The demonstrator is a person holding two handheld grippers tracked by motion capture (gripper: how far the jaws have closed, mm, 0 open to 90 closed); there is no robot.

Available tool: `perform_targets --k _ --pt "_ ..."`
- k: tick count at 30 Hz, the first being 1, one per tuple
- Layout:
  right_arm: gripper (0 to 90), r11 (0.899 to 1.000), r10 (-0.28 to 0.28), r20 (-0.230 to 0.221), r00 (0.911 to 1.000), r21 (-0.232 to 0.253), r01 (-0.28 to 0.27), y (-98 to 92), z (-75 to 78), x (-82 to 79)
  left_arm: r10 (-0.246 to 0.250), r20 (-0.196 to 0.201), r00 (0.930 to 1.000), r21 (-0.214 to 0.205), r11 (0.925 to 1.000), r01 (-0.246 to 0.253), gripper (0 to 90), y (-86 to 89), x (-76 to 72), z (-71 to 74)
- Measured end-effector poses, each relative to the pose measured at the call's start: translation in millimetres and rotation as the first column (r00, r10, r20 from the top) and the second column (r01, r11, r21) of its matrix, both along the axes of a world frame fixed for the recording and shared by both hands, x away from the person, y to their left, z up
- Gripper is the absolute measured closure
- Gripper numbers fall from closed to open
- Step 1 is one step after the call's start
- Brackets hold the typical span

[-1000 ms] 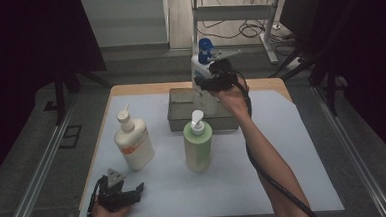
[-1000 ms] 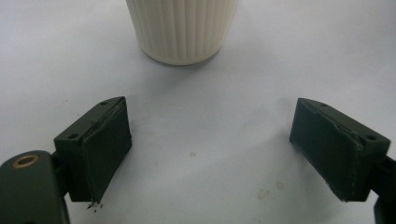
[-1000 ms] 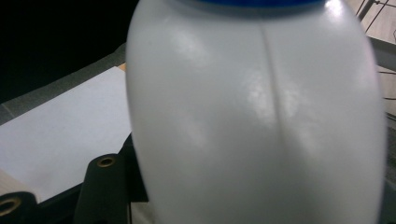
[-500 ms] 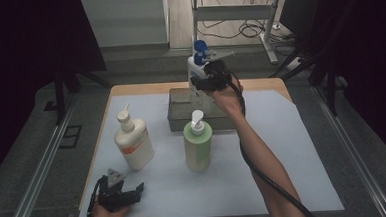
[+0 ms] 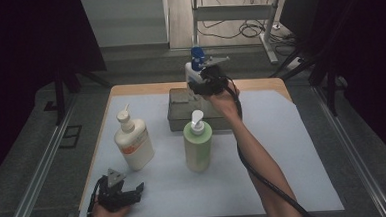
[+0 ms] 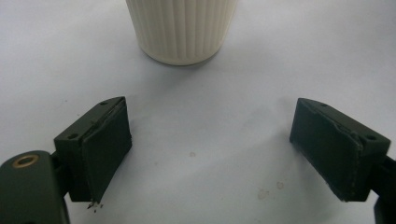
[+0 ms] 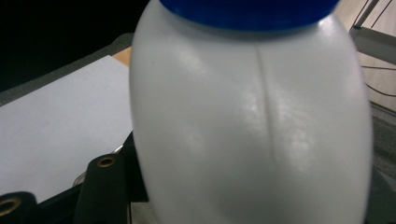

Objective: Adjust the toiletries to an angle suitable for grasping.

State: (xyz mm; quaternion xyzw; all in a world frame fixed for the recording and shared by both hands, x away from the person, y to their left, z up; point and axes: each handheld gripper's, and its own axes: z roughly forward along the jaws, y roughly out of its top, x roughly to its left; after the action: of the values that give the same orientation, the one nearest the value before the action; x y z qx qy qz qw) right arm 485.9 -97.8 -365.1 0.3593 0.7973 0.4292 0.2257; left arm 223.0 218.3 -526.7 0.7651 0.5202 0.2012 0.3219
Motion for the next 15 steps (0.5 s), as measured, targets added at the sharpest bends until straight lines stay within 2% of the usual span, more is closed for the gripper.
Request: perform_targets --k 6,15 --pt "39.9 1.0 0.004 -0.035 0.9994 0.002 -0.004 1.2 -10.2 -0.1 0.0 -0.001 1.0 0.001 1.0 0.0 12.1 0.0 0.0 0.1" --pt "40.0 1.0 0.022 -0.055 0.9982 0.004 -0.022 1.4 -17.6 -3.3 0.0 -0.001 1.0 0.001 1.0 0.0 12.1 0.0 0.1 0.1"
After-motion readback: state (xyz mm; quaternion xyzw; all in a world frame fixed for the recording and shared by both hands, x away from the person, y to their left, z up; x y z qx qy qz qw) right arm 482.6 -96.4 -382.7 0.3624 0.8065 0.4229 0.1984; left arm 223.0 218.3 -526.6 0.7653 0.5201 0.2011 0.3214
